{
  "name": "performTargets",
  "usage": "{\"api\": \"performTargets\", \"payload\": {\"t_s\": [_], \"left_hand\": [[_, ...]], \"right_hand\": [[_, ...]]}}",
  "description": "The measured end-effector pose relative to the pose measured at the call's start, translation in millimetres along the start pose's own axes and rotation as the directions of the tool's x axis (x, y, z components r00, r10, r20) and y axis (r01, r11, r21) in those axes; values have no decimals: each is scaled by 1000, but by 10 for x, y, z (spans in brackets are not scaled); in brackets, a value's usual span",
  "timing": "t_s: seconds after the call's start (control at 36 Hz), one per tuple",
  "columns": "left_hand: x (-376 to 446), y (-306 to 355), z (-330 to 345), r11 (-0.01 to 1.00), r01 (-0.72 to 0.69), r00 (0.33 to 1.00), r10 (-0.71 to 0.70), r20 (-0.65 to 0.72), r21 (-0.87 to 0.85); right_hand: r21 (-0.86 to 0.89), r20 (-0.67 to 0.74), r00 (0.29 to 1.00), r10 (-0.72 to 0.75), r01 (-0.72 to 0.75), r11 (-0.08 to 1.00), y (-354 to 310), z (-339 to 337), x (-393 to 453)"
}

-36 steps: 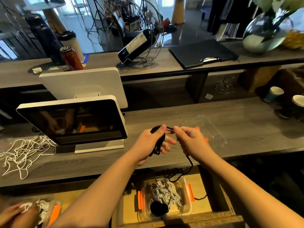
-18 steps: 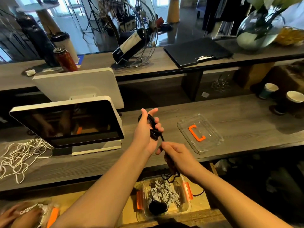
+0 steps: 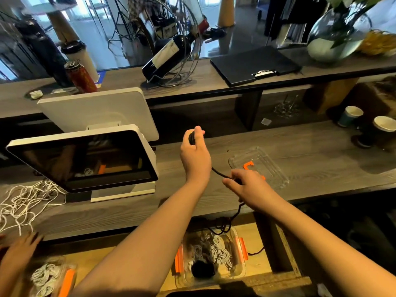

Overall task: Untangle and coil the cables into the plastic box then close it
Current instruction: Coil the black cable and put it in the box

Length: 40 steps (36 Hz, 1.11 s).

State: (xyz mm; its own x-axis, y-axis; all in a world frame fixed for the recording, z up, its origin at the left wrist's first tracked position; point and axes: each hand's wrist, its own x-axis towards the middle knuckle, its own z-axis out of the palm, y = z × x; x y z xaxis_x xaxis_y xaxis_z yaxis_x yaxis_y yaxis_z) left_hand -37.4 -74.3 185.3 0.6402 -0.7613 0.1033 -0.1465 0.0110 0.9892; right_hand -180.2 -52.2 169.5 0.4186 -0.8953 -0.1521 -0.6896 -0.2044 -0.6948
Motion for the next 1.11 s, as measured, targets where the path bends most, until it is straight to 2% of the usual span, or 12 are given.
{"api": "performTargets", "payload": {"t_s": [0.14, 0.22, 0.28, 0.33, 0.42, 0.5, 0.58, 0.64, 0.72, 0.86, 1.03, 1.11], "left_hand": [[123, -128, 115, 977, -108, 993, 97, 65, 186], [156, -234, 140, 919, -189, 970, 121, 211, 345], [137, -215, 137, 871, -215, 928, 41, 371, 441], [108, -214, 113, 818, -250, 813, -113, 571, 518], [21, -260, 71, 766, -323, 570, -311, 761, 556], [-57, -337, 43, 684, -403, 472, -413, 779, 607], [-60, -366, 26, 537, -542, 518, -391, 760, 646], [-75, -369, -2, 566, -512, 570, -339, 748, 646], [-116, -403, -45, 753, -294, 654, -290, 699, 588], [-233, -508, -122, 906, -34, 807, -224, 546, 422], [-332, -493, -288, 937, 167, 891, -277, 361, 307], [-349, -495, -403, 922, 371, 898, -387, 211, 111]], "right_hand": [[119, 46, 999, 27, -32, 992, 227, -38, 83], [169, 68, 997, -37, 25, 985, 254, -81, 77], [160, 31, 997, -65, 59, 985, 305, -121, 88], [193, -23, 998, -67, 70, 979, 389, -165, 107], [250, -56, 995, -88, 100, 963, 522, -234, 122], [238, -11, 992, -123, 122, 963, 588, -225, 123], [223, 83, 986, -146, 124, 967, 647, -183, 157], [190, 141, 981, -136, 108, 976, 725, -187, 221], [152, 177, 981, -78, 51, 987, 840, -190, 344], [238, 208, 978, -22, -28, 971, 1201, 126, 421], [346, 123, 979, 163, -196, 918, 1743, 326, 279], [385, 96, 960, 262, -279, 880, 1868, 318, 205]]}}
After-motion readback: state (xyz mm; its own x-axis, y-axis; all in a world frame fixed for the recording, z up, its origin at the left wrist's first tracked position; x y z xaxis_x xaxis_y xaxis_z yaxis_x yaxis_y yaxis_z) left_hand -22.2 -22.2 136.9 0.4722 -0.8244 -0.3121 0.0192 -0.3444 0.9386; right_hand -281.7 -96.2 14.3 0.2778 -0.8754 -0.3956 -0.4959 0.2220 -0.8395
